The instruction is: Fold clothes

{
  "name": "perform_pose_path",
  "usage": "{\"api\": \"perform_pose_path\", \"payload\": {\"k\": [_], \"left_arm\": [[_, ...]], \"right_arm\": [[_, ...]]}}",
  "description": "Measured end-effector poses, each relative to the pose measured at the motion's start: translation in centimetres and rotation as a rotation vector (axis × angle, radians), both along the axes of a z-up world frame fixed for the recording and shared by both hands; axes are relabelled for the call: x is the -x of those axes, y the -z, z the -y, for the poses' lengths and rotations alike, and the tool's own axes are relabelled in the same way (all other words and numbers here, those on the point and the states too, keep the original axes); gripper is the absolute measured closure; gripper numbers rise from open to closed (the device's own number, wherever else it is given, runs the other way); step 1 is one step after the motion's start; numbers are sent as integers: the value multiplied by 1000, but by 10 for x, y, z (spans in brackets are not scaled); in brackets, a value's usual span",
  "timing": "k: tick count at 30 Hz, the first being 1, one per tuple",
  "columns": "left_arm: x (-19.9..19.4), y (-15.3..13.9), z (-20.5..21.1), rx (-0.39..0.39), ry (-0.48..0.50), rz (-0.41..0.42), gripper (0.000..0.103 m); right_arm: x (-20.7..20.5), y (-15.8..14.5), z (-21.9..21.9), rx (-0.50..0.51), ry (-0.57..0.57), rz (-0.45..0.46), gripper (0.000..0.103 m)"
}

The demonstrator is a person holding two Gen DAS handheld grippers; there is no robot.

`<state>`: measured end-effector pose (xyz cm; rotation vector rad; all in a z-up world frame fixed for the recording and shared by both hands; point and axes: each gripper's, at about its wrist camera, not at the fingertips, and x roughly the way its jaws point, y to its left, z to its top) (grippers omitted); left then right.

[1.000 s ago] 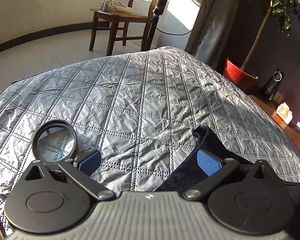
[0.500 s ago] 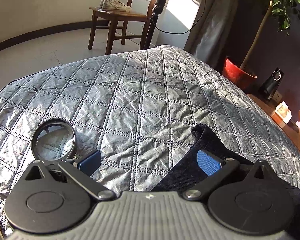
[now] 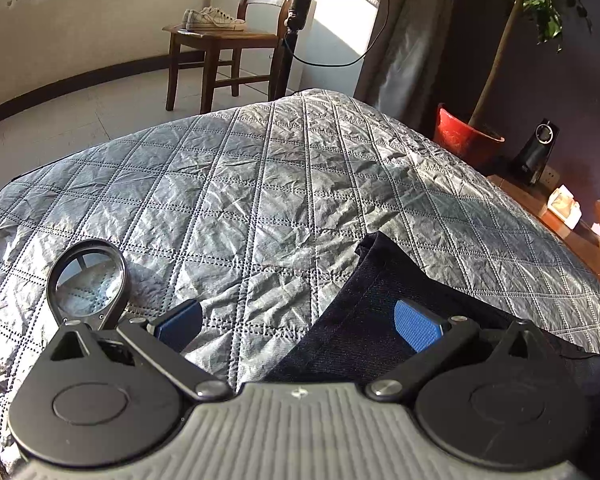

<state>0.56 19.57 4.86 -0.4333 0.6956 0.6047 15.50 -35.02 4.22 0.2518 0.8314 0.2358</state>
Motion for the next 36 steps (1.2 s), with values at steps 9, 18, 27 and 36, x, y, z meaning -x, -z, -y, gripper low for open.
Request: {"api": "perform_pose_path", "payload": {"k": [9,18,27,36], "left_arm": [[-5,1,12,-6,21,-9,1],[-3,1,12,-3,23,-3,1],[-7,2,20,-7,42,-12,1],[-8,3,24,-4,57,-15,1]], "right_arm": [[-2,-31,12,171,99,162,39],[91,21,58,-233,329,12,28],[83,39,31,-324,296,30,68],[49,-46,-1,-164,98,306,84]]}}
